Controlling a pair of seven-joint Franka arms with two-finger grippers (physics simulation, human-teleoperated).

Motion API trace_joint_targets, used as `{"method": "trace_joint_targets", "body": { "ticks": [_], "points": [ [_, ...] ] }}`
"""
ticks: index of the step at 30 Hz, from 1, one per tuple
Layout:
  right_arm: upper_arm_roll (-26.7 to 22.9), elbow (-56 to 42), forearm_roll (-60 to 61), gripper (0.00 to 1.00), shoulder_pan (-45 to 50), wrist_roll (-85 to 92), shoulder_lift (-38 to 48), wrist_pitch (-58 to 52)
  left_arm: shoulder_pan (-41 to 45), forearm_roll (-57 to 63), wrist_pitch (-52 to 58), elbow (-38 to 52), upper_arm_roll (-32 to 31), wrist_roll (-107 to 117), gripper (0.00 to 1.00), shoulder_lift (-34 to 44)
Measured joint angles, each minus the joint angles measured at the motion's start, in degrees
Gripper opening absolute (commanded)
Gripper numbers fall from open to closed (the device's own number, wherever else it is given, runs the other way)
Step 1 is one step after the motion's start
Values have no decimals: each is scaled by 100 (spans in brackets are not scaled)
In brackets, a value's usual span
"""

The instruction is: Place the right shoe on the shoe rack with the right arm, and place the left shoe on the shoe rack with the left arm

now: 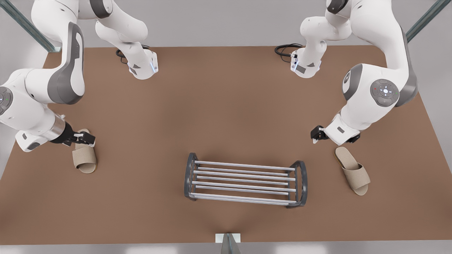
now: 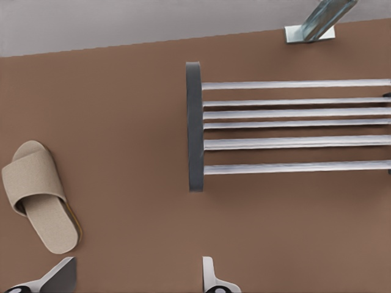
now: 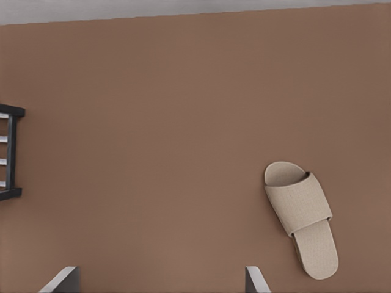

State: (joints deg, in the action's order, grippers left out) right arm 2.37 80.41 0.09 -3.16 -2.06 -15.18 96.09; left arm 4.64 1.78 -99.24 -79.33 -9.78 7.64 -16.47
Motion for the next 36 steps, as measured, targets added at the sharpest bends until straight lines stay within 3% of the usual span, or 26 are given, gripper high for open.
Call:
{"method": "trace_joint_targets", "body": {
  "ticks": [3,5,9,11,14,17,20,25,29,31,32,34,36],
  "points": [
    [2,152,10,100,-20,-18,-2,191,10,-2,-103,39,-3,32,100,-53],
    [4,965,26,100,-84,-28,260,583,-54,-4,-137,-294,-11,51,100,51],
    [6,3354,40,100,-260,-35,1432,1941,-270,-22,-1150,-3027,-76,72,100,1092],
    [8,4037,42,100,-355,-32,1943,2591,-228,3,-2028,-4013,-95,79,100,1430],
    [9,5680,43,100,-535,-33,2436,4189,-112,44,-3375,-4914,-97,92,100,1442],
    [10,6735,42,100,-590,-37,2366,6131,-64,294,-4613,-5424,-100,110,100,1191],
    [11,6938,39,100,-863,37,1843,7759,-362,348,-6395,-5875,-71,144,100,320],
    [24,6864,-481,100,-1595,285,1287,9301,33,-578,-8464,-6429,65,192,99,-91],
    [76,6576,-1422,100,-2301,451,653,9879,183,-964,-9239,-6416,1270,-60,99,-462],
    [136,6542,-1926,100,-2673,521,443,10052,189,-1045,-9471,-6417,1571,-218,99,-528],
    [568,6491,-2168,100,-3230,553,273,10120,178,-1071,-9562,-6419,1621,-292,99,-544],
    [1900,6299,-2719,100,-4855,613,-189,10226,169,-1106,-9705,-6390,1658,-428,99,-629],
    [2618,6280,-3077,100,-5653,663,-278,10302,198,-1126,-9807,-6301,1770,-552,99,-758]
  ]
}}
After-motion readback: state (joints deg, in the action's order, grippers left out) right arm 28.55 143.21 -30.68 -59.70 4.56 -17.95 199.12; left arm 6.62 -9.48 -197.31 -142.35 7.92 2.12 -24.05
